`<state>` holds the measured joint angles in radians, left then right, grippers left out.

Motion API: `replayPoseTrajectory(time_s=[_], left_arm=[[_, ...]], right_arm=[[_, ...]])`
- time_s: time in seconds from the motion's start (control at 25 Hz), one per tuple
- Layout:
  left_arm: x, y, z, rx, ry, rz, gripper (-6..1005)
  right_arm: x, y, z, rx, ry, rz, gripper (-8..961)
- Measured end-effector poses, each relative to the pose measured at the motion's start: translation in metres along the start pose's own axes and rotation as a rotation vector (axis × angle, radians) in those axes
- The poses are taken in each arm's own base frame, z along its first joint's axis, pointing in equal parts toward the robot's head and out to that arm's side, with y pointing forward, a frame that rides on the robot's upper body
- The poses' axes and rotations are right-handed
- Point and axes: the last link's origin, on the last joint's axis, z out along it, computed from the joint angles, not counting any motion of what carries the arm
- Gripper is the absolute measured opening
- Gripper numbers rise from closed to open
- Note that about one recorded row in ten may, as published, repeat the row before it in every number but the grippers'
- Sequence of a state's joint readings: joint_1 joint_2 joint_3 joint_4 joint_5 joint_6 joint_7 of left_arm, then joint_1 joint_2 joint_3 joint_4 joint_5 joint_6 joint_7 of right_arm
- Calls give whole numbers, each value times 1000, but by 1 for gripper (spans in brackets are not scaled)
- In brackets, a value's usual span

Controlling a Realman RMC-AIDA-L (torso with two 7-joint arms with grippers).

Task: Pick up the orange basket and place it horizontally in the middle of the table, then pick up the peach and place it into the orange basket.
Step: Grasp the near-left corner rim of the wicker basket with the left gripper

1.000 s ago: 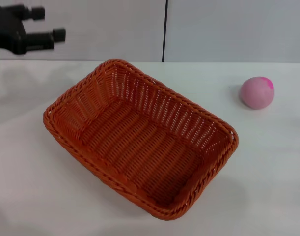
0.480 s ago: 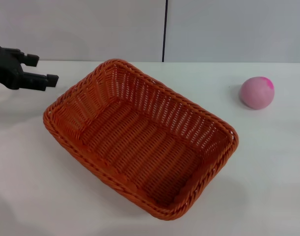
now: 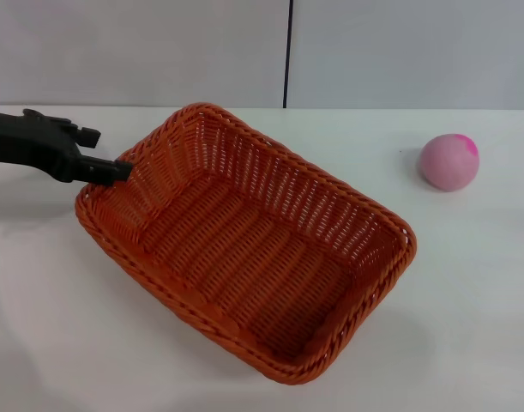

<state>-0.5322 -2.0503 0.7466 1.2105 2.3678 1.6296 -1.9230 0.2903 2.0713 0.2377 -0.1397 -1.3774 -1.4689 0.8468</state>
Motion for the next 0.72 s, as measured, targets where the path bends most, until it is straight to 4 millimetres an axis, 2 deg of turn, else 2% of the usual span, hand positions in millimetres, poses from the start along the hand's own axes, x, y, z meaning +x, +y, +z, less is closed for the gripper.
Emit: replayPoseTrajectory(time_s=[0.08, 0.72], left_arm=[[1, -2, 12, 5, -19, -2, 796], [5, 0, 37, -13, -95, 27, 783]], right_arm=[[0, -1, -1, 6, 4, -1, 551], [8, -4, -3, 37, 42, 12, 551]])
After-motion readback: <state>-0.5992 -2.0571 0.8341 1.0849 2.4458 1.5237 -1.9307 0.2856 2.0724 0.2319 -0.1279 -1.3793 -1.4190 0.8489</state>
